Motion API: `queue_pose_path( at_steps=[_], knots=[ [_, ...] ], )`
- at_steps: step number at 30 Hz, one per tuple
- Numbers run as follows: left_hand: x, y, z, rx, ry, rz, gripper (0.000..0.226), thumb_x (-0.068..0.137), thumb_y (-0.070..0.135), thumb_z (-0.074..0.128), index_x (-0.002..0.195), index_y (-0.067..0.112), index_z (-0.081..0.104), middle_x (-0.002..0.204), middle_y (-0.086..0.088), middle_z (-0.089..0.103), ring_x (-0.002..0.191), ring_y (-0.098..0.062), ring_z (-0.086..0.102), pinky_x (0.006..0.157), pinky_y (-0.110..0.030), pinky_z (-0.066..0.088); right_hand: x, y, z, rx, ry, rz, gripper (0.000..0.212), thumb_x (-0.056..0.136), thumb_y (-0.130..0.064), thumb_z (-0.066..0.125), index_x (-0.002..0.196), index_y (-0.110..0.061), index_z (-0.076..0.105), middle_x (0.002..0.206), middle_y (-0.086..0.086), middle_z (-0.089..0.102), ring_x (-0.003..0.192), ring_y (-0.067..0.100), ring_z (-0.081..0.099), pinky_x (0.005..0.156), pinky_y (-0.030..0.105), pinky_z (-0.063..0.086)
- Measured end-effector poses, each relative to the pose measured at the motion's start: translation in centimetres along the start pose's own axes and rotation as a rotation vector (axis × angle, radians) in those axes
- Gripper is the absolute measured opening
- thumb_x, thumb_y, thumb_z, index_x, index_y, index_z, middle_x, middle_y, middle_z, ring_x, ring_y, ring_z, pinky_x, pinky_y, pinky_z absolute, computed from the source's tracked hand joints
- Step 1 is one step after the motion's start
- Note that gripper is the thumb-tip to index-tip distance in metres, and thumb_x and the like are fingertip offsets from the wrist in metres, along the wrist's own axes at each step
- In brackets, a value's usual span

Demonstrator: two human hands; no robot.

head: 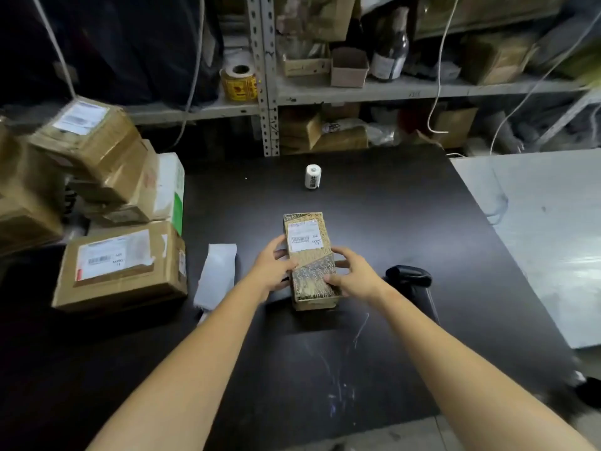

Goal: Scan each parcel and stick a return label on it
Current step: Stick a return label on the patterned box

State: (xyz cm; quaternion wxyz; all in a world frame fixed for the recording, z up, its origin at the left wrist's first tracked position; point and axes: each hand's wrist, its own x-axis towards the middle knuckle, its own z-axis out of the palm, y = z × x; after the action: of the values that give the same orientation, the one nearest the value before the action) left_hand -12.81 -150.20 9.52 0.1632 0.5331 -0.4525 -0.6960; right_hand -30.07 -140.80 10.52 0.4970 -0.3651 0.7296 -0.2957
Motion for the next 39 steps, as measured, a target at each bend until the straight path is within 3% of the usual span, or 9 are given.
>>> queue_pose_path(
  at_steps=[3,7,12,17,20,24,30,35,39],
  knots=[
    [1.2,-0.1,-0.4,0.051,-0.011,0.008,0.064,0.092,0.008,0.063,0.142,0.041,0.040,0.124,0.010,0.059,0.109,-0.015,0.060,0.071,-0.036,0.050,0.6,0.2,-0.3,0.055,-0.009,0.026,0.061,0.088,-0.005,0.070,0.139,-0.026,0.045,0.118,-0.003,0.060,0.100,0.022,0.068,0.076,0.044,0.062],
    [1.5,0.2,-0.6,0.077,-0.025,-0.006,0.065,0.093,0.007,0.063,0.141,0.043,0.039,0.121,0.010,0.061,0.101,-0.011,0.061,0.060,-0.031,0.052,0.8,0.2,-0.3,0.101,-0.016,0.069,0.063,0.089,-0.003,0.068,0.142,-0.025,0.043,0.116,-0.002,0.058,0.101,0.026,0.068,0.082,0.053,0.059],
    [0.5,0.1,-0.3,0.230,0.051,-0.004,0.061,0.093,0.022,0.065,0.145,0.035,0.037,0.119,0.002,0.055,0.106,-0.021,0.058,0.066,-0.032,0.053,-0.1,-0.7,-0.8,-0.144,0.021,0.065,0.064,0.091,-0.020,0.069,0.147,-0.025,0.039,0.133,0.009,0.053,0.119,0.027,0.057,0.097,0.048,0.052],
    [-0.3,-0.9,0.2,0.247,0.074,-0.003,0.062,0.090,0.017,0.067,0.144,0.027,0.038,0.124,-0.003,0.056,0.111,-0.025,0.060,0.085,-0.045,0.057,-2.0,0.2,-4.9,-0.580,0.459,0.028,0.052,0.092,-0.029,0.063,0.140,-0.016,0.049,0.137,0.013,0.053,0.124,0.034,0.049,0.102,0.043,0.043],
    [-0.1,-1.1,0.5,0.249,0.092,0.024,0.059,0.090,0.012,0.067,0.142,0.023,0.041,0.123,-0.008,0.061,0.110,-0.027,0.062,0.095,-0.049,0.053,-3.4,2.4,-7.7,-0.669,0.637,0.164,0.065,0.086,-0.033,0.066,0.144,-0.014,0.042,0.143,0.015,0.044,0.133,0.037,0.036,0.105,0.047,0.036],
    [-0.3,-1.2,0.6,0.236,0.098,0.038,0.056,0.090,0.010,0.066,0.140,0.024,0.043,0.122,-0.006,0.062,0.110,-0.025,0.063,0.094,-0.048,0.053,-3.9,5.8,-9.2,-0.465,0.489,0.442,0.072,0.083,-0.036,0.073,0.137,-0.003,0.040,0.137,0.022,0.050,0.127,0.041,0.046,0.102,0.046,0.043],
    [-0.2,-1.9,0.2,0.218,0.113,0.057,0.055,0.091,0.011,0.065,0.140,0.026,0.045,0.127,-0.005,0.059,0.114,-0.026,0.060,0.097,-0.049,0.052,-4.3,8.2,-8.7,-0.426,0.516,0.422,0.048,0.090,-0.013,0.062,0.132,-0.008,0.041,0.120,0.027,0.060,0.111,0.043,0.058,0.082,0.039,0.043],
    [-0.3,-1.4,0.5,0.210,0.106,0.039,0.054,0.092,0.012,0.064,0.141,0.026,0.044,0.126,-0.007,0.059,0.112,-0.025,0.061,0.096,-0.047,0.053,-3.9,7.6,-8.7,-0.342,0.463,0.412,0.067,0.086,-0.014,0.073,0.138,-0.001,0.033,0.130,0.028,0.053,0.117,0.043,0.054,0.098,0.046,0.045],
    [-1.0,-0.9,-0.1,0.281,0.102,0.002,0.059,0.091,0.025,0.067,0.143,0.027,0.041,0.129,-0.006,0.055,0.115,-0.026,0.056,0.097,-0.047,0.052,-3.9,5.1,-8.2,-0.249,0.448,0.300,0.028,0.082,-0.011,0.072,0.106,-0.001,0.063,0.104,0.020,0.065,0.094,0.036,0.064,0.080,0.042,0.054]
  ],
)
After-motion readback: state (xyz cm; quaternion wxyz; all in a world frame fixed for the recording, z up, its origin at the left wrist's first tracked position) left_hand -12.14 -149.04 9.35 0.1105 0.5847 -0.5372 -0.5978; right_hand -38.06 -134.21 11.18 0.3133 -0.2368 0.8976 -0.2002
